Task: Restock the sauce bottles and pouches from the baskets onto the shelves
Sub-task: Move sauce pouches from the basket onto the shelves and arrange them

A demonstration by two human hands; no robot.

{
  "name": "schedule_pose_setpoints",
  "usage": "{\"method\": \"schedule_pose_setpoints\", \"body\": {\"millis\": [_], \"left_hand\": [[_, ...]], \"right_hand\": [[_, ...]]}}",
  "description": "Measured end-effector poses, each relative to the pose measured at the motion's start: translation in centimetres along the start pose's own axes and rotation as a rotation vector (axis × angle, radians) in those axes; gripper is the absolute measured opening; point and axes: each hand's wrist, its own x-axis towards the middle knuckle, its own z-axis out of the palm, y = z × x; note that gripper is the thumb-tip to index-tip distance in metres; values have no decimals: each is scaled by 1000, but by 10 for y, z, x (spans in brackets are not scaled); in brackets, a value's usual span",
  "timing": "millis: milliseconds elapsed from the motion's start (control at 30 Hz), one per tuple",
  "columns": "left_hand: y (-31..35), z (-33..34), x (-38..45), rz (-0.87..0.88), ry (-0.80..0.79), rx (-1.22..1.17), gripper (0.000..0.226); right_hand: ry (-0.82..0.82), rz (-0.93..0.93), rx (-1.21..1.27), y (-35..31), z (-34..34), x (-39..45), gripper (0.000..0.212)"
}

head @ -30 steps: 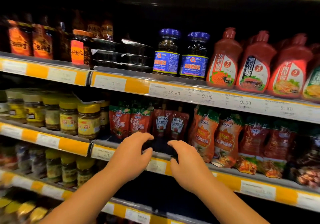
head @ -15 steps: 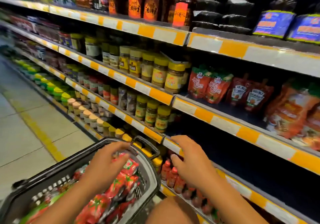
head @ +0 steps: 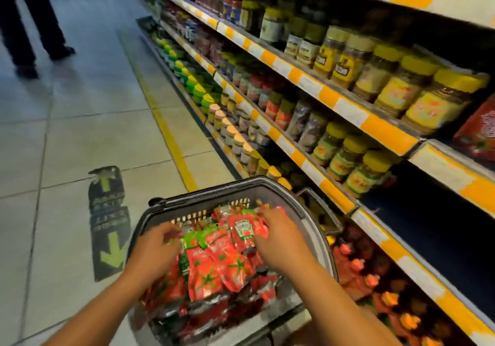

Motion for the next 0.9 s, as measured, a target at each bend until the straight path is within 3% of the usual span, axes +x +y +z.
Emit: {"method": "schedule_pose_setpoints", "body": {"millis": [300,433,667,800,900], "left_hand": [[-5,44,18,-147,-57,-85,18],[2,65,20,-180,-74,-93,19],[30,97,27,-43,-17,-18,18],[58,122,37,-37,-58,32,23],[70,137,44,-28,-84,206,44]], "right_hand": [[-8,232,141,20,58,50,49],[-21,285,169,40,68,58,54],[175,354,104,58,58,77,37],[213,485,29,77,47,85,54],[190,502,-26,87,46,86,59]]}}
